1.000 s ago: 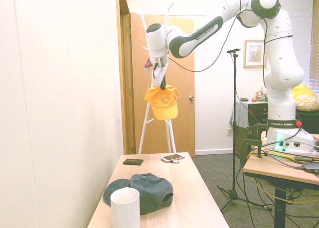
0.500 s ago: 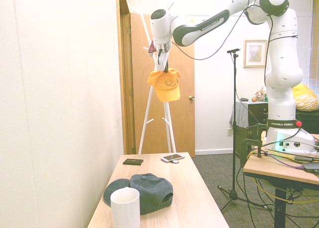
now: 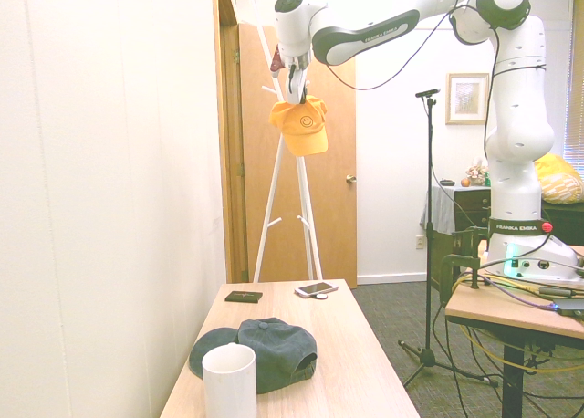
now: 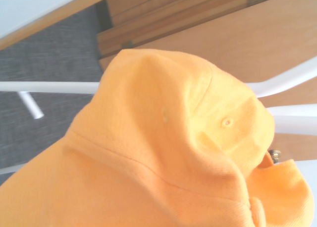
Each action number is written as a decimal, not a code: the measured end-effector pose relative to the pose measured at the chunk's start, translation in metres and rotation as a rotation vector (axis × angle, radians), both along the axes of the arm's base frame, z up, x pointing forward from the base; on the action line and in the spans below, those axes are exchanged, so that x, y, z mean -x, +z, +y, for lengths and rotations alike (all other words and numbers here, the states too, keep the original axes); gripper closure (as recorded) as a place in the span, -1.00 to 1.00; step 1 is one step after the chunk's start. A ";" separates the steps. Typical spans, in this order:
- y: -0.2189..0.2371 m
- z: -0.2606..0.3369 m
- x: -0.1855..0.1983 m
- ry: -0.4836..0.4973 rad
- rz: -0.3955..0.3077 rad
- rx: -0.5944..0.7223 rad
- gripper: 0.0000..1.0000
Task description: Hang the cap
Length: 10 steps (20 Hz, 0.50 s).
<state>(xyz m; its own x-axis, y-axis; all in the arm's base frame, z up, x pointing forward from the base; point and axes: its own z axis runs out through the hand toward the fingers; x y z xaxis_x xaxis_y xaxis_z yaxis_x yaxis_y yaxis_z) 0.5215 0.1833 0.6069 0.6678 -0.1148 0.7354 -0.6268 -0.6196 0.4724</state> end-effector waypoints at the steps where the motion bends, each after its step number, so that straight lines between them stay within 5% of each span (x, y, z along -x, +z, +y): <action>1: 0.007 0.000 0.000 0.001 -0.006 0.008 1.00; 10: 0.080 0.002 0.007 0.000 -0.081 0.087 1.00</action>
<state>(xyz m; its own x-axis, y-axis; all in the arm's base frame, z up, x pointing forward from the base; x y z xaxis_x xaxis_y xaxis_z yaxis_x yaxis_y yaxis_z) 0.5142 0.1856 0.6866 0.6057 -0.0487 0.7942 -0.6653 -0.5785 0.4720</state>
